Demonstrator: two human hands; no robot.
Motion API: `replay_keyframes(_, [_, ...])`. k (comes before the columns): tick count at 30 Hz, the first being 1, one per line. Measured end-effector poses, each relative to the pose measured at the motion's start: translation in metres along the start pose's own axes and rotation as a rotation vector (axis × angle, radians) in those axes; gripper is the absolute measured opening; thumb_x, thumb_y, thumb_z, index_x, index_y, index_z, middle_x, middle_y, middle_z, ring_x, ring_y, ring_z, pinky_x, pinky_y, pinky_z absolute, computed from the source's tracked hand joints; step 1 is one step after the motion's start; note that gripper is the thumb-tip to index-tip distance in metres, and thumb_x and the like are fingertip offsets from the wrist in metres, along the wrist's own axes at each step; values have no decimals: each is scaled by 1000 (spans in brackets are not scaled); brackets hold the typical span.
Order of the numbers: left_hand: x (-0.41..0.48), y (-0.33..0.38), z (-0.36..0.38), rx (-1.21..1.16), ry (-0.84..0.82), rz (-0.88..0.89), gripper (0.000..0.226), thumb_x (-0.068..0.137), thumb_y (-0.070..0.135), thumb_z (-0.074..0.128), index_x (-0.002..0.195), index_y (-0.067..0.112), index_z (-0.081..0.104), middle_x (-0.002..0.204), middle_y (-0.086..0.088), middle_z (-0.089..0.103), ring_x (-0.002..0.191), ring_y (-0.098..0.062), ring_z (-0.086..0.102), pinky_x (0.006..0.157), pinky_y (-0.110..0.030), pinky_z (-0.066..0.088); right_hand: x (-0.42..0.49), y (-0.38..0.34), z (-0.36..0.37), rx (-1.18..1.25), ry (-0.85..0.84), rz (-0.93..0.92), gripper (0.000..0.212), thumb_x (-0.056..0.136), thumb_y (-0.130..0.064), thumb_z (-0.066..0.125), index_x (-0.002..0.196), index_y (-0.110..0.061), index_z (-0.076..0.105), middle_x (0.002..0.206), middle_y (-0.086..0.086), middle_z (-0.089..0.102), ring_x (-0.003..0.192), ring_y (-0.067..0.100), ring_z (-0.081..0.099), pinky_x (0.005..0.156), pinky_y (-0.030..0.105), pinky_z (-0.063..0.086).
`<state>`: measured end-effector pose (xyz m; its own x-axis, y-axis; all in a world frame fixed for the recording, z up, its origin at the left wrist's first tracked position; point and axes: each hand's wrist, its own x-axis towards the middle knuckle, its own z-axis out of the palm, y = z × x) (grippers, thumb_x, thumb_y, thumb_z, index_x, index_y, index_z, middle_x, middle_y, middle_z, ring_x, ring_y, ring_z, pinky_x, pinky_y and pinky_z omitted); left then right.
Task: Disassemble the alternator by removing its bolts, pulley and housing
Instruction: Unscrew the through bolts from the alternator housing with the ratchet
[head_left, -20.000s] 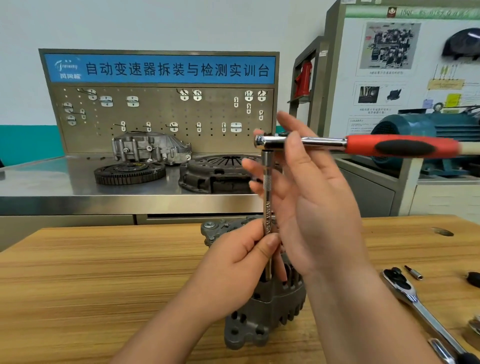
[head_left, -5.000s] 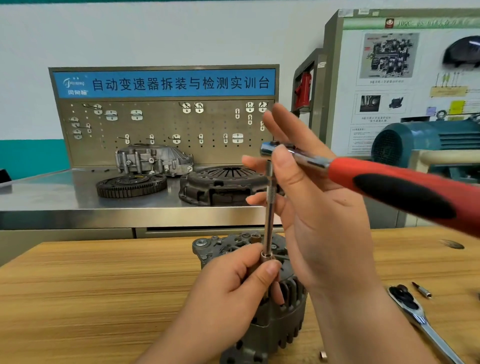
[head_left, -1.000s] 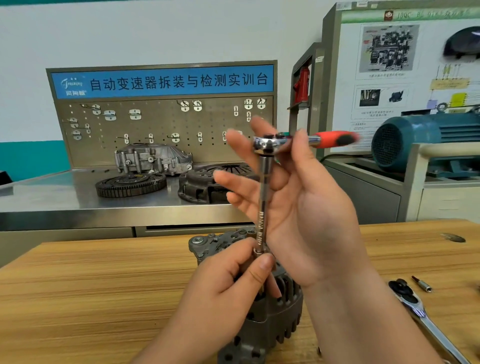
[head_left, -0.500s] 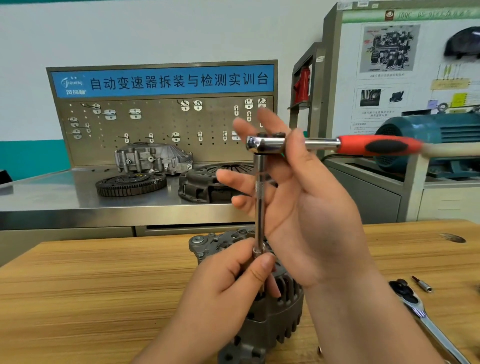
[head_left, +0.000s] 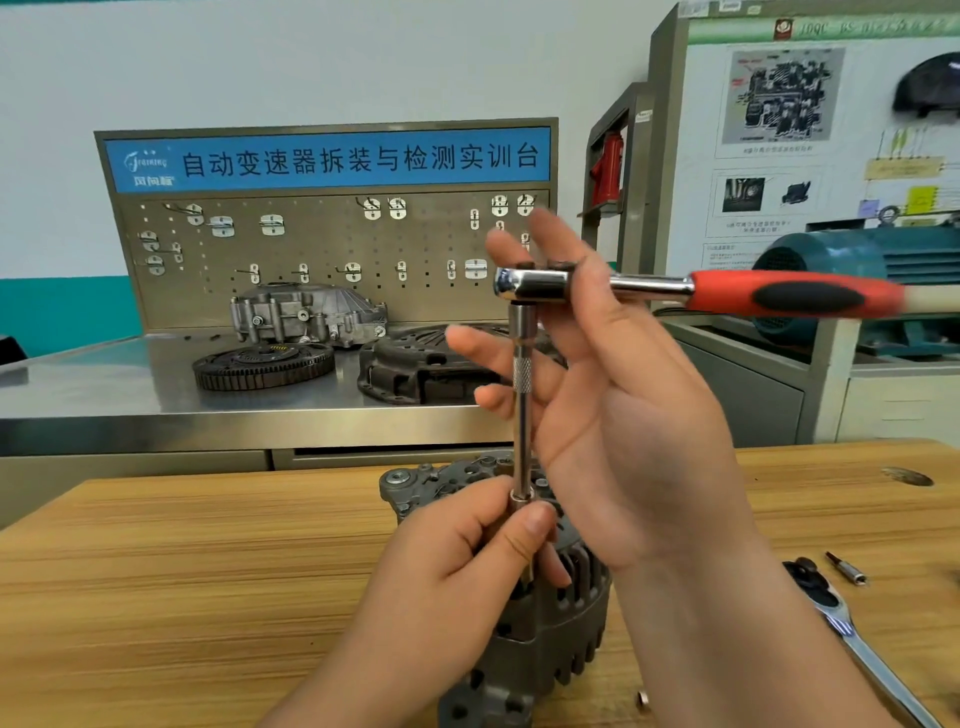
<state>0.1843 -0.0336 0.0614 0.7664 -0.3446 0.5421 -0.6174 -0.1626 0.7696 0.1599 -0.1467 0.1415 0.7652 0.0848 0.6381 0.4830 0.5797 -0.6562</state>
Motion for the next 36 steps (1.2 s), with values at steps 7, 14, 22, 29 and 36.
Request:
replay_keyframes(7, [1, 3, -1, 13, -33, 22, 34, 82, 55, 46, 98, 31, 64, 84, 10, 73, 80, -27, 65, 76, -53, 52, 1, 4, 0, 46, 16, 61, 42, 85, -45, 49, 117, -21, 61, 104, 0, 74, 77, 19, 70, 55, 21, 52])
replay_keyframes(14, [0, 5, 1, -30, 1, -21, 41, 77, 58, 49, 87, 21, 64, 75, 1, 73, 75, -43, 62, 70, -60, 51, 0, 5, 1, -39, 57, -132, 25, 87, -29, 55, 106, -34, 69, 120, -7, 68, 87, 19, 70, 60, 24, 53])
replay_keyframes(22, [-1, 8, -1, 20, -19, 12, 38, 82, 58, 44, 92, 28, 65, 80, 9, 73, 76, -32, 64, 70, -45, 51, 0, 7, 2, -43, 70, -17, 39, 84, -49, 53, 114, -27, 67, 112, -1, 71, 89, 20, 69, 56, 24, 53])
replay_keyframes(29, [-1, 6, 2, 79, 19, -23, 35, 83, 47, 52, 88, 17, 69, 76, 8, 73, 73, -28, 64, 70, -49, 50, -2, 6, 5, -111, 56, -176, 29, 87, -26, 54, 113, -29, 66, 123, -9, 66, 98, 17, 65, 62, 23, 52])
replay_keyframes(36, [-1, 5, 1, 5, -15, 12, 36, 82, 54, 45, 100, 29, 63, 89, 5, 74, 85, -30, 66, 77, -51, 52, 0, 6, 5, -5, 15, 31, 51, 80, -50, 43, 118, -21, 60, 108, -2, 73, 84, 19, 71, 56, 23, 54])
